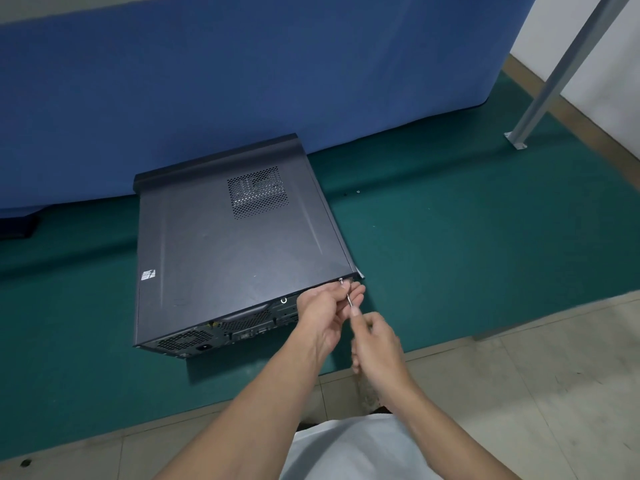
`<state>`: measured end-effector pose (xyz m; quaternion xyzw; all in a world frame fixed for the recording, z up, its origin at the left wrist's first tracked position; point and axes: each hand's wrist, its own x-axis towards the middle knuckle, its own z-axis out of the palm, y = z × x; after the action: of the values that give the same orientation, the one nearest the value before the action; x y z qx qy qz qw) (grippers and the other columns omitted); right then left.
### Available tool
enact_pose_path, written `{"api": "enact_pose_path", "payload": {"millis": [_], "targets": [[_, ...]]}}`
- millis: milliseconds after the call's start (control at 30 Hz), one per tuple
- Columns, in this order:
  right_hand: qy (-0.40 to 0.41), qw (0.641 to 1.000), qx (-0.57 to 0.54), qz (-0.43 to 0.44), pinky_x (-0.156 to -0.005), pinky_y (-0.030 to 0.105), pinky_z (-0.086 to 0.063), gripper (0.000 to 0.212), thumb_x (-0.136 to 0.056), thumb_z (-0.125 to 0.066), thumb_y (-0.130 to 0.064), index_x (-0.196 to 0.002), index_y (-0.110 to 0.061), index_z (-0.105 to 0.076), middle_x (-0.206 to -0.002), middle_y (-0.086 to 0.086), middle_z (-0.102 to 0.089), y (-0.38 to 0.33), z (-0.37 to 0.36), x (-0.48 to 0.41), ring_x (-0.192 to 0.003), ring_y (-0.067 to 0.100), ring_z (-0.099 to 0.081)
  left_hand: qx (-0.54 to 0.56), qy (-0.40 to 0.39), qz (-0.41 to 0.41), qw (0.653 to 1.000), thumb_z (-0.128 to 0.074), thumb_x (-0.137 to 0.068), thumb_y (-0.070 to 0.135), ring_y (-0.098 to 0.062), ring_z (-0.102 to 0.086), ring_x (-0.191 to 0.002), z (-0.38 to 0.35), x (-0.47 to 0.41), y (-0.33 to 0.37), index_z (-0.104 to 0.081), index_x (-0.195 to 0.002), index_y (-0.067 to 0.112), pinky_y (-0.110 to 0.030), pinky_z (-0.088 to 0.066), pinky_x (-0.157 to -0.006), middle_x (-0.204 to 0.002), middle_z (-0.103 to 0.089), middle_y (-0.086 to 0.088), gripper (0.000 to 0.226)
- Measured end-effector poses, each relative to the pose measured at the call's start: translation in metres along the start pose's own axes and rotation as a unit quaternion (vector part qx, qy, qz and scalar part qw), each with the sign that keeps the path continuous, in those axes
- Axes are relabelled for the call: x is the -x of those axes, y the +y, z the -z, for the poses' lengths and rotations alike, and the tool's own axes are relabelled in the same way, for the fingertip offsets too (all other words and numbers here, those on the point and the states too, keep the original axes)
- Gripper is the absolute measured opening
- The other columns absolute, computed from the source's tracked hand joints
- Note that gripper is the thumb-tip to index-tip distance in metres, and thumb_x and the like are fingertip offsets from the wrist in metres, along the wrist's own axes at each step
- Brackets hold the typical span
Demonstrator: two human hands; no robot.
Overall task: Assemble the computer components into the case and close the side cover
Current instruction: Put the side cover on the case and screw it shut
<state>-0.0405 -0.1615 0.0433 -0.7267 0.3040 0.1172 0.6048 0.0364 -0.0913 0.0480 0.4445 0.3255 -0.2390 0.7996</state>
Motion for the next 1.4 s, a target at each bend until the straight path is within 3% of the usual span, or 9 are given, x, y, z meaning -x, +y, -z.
{"api": "enact_pose_path", "payload": {"millis": [100, 233, 467, 700, 800, 867, 1000, 1300, 1400], "targets": [[0.109, 0.929, 0.301, 0.184, -0.056, 0.037, -0.034, 0.03, -0.098, -0.038, -0.046, -0.09, -0.018, -0.047, -0.079, 0.004, -0.063, 0.016, -0.002, 0.006, -0.072, 0.029, -0.059, 0.021, 0.013, -0.007, 1.0, -0.058, -0.089, -0.011, -0.03, -0.073, -0.073, -0.002, -0.001, -0.004, -0.059, -0.102, -0.017, -0.027, -0.059, -0.058, -0.079, -0.072, -0.023, 0.014], [0.13, 0.919, 0.323, 0.185, -0.055, 0.037, -0.031, 0.029, -0.101, -0.034, -0.038, -0.088, -0.014, -0.045, -0.077, 0.014, -0.065, 0.015, -0.012, -0.003, -0.071, 0.039, -0.059, 0.021, -0.021, 0.005, 1.0, -0.062, -0.093, 0.01, -0.032, -0.073, -0.083, 0.005, -0.001, 0.0, -0.059, -0.107, -0.017, -0.029, -0.06, -0.064, -0.091, -0.072, -0.026, 0.03], [0.021, 0.992, -0.126, -0.007, -0.043, 0.025, -0.028, 0.041, -0.102, -0.041, -0.034, -0.07, -0.01, -0.049, -0.047, -0.003, -0.035, 0.012, -0.015, -0.008, -0.04, 0.016, -0.033, 0.009, -0.045, 0.035, 0.998, -0.046, -0.101, 0.038, -0.031, -0.073, -0.087, 0.011, -0.004, 0.006, -0.061, -0.102, -0.01, -0.03, -0.06, -0.065, -0.094, -0.072, -0.025, 0.05], [-0.182, 0.817, -0.516, -0.184, -0.028, 0.017, -0.014, 0.031, -0.088, -0.056, -0.035, -0.078, -0.006, -0.053, -0.042, -0.007, -0.024, 0.007, 0.004, -0.006, -0.029, 0.004, -0.018, -0.003, -0.037, 0.027, 0.999, -0.047, -0.101, 0.036, -0.03, -0.073, -0.085, 0.009, -0.002, 0.006, -0.061, -0.103, -0.01, -0.029, -0.06, -0.063, -0.093, -0.072, -0.024, 0.048], [-0.083, 0.919, -0.356, -0.146, -0.035, 0.02, -0.02, 0.037, -0.093, -0.056, -0.041, -0.08, -0.007, -0.056, -0.048, -0.002, -0.03, 0.003, 0.0, -0.008, -0.036, 0.01, -0.026, 0.0, -0.024, 0.027, 0.999, -0.047, -0.101, 0.036, -0.03, -0.073, -0.084, 0.006, 0.0, 0.006, -0.061, -0.106, -0.011, -0.029, -0.059, -0.062, -0.094, -0.072, -0.025, 0.05], [0.037, 0.998, -0.049, -0.016, -0.05, 0.028, -0.033, 0.04, -0.093, -0.052, -0.05, -0.078, -0.014, -0.053, -0.055, -0.003, -0.043, 0.005, 0.001, -0.007, -0.052, 0.02, -0.042, 0.004, -0.018, 0.028, 0.999, -0.046, -0.102, 0.036, -0.031, -0.073, -0.083, 0.003, 0.0, 0.006, -0.06, -0.107, -0.013, -0.03, -0.059, -0.061, -0.095, -0.071, -0.027, 0.051], [0.154, 0.916, 0.274, 0.25, -0.052, 0.032, -0.032, 0.025, -0.094, -0.057, -0.029, -0.081, -0.009, -0.059, -0.065, 0.009, -0.063, 0.01, -0.005, -0.003, -0.057, 0.031, -0.055, 0.003, -0.007, 0.032, 0.999, -0.047, -0.101, 0.035, -0.031, -0.073, -0.081, 0.001, 0.001, 0.006, -0.061, -0.104, -0.012, -0.03, -0.059, -0.06, -0.092, -0.072, -0.026, 0.05], [0.093, 0.984, 0.082, 0.129, -0.05, 0.03, -0.027, 0.034, -0.093, -0.054, -0.022, -0.061, -0.009, -0.053, -0.043, -0.006, -0.035, 0.011, -0.008, -0.017, -0.048, 0.015, -0.028, -0.001, -0.018, 0.03, 0.999, -0.047, -0.101, 0.036, -0.03, -0.073, -0.083, 0.005, 0.001, 0.007, -0.061, -0.101, -0.01, -0.029, -0.059, -0.061, -0.091, -0.072, -0.024, 0.048], [0.027, 0.988, -0.148, 0.031, -0.043, 0.024, -0.019, 0.036, -0.093, -0.054, -0.014, -0.058, -0.012, -0.058, -0.044, -0.005, -0.028, 0.01, -0.011, -0.015, -0.043, 0.015, -0.02, -0.011, -0.023, 0.033, 0.999, -0.047, -0.101, 0.037, -0.03, -0.073, -0.086, 0.008, -0.001, 0.007, -0.062, -0.103, -0.009, -0.029, -0.059, -0.062, -0.093, -0.072, -0.023, 0.048]]}}
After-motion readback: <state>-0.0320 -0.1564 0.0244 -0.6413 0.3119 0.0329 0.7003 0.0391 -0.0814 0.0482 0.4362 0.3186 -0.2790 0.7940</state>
